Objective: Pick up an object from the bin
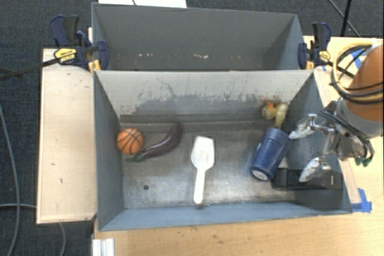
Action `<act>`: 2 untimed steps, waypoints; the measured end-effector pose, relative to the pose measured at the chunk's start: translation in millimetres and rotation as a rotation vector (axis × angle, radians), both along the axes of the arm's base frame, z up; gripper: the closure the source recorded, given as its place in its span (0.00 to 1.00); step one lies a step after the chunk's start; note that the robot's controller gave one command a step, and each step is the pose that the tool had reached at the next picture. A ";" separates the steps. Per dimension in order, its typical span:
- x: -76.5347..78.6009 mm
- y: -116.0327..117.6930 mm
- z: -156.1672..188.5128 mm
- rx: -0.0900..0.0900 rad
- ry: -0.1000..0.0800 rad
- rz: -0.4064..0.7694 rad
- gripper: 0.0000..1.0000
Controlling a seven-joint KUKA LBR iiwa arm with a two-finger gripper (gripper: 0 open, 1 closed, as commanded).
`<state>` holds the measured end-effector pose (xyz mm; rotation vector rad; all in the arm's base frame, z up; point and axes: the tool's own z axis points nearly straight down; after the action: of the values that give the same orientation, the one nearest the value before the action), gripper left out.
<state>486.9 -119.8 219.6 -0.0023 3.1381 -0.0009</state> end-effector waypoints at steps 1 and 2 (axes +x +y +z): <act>10.1 4.5 -35.8 -0.003 -0.007 0.167 0.00; 61.4 11.3 -62.5 0.000 0.001 0.424 0.00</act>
Offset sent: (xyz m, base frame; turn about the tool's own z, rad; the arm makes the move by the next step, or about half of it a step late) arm 0.0619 0.0115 -0.0622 -0.4252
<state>548.3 -108.5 157.1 -0.6635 3.0682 0.0008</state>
